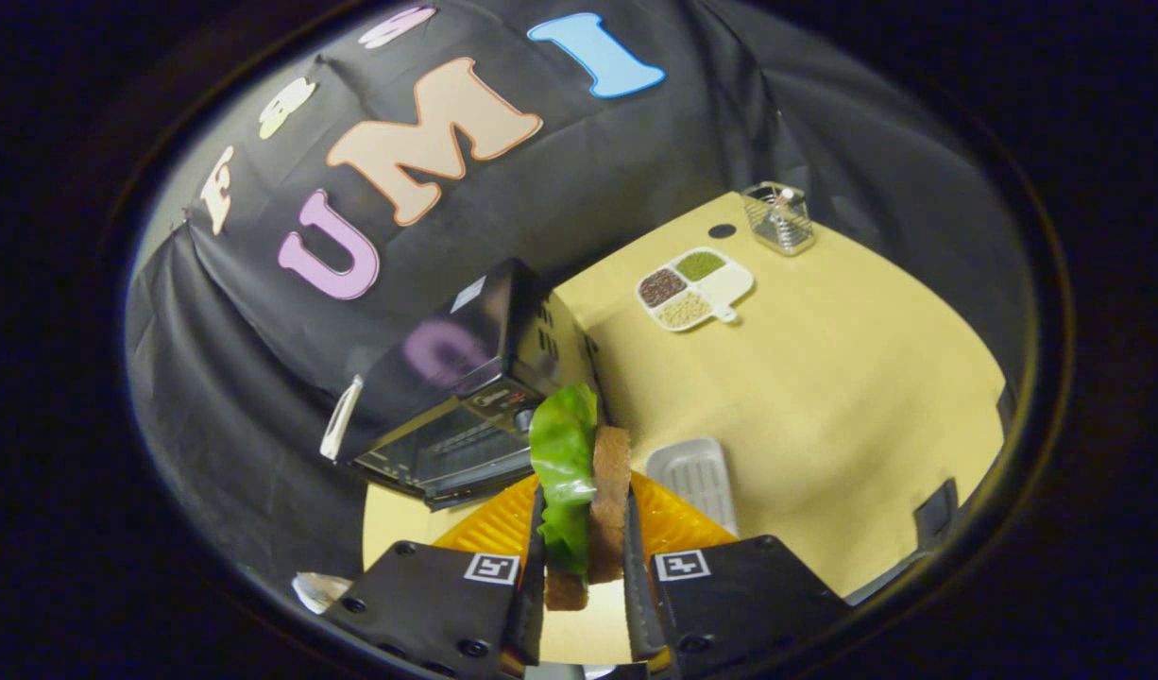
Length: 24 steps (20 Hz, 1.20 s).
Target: Open the toaster oven, put the food inside, and close the toaster oven door.
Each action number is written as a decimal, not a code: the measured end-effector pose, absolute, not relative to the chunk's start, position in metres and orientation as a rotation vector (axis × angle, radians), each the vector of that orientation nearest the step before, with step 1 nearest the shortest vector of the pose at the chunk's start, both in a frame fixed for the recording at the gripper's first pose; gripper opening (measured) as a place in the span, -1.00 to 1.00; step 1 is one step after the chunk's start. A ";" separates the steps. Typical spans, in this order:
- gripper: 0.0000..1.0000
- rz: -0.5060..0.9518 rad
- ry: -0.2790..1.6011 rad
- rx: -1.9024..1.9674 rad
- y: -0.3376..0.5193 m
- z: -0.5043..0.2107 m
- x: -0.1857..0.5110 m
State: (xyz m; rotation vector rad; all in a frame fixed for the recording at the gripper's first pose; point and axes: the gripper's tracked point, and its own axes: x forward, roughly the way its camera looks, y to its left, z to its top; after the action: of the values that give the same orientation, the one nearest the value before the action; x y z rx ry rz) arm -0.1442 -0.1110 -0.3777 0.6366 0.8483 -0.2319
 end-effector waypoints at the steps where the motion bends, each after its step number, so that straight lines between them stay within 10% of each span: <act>1: -0.24 -0.222 0.854 0.659 -0.101 -0.379 -0.143; 24: -0.25 -0.200 0.716 1.307 0.060 -0.468 -0.019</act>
State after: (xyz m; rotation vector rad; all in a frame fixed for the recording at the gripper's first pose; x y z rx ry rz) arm -0.0190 0.0597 -0.4677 1.3071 0.7164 -0.1998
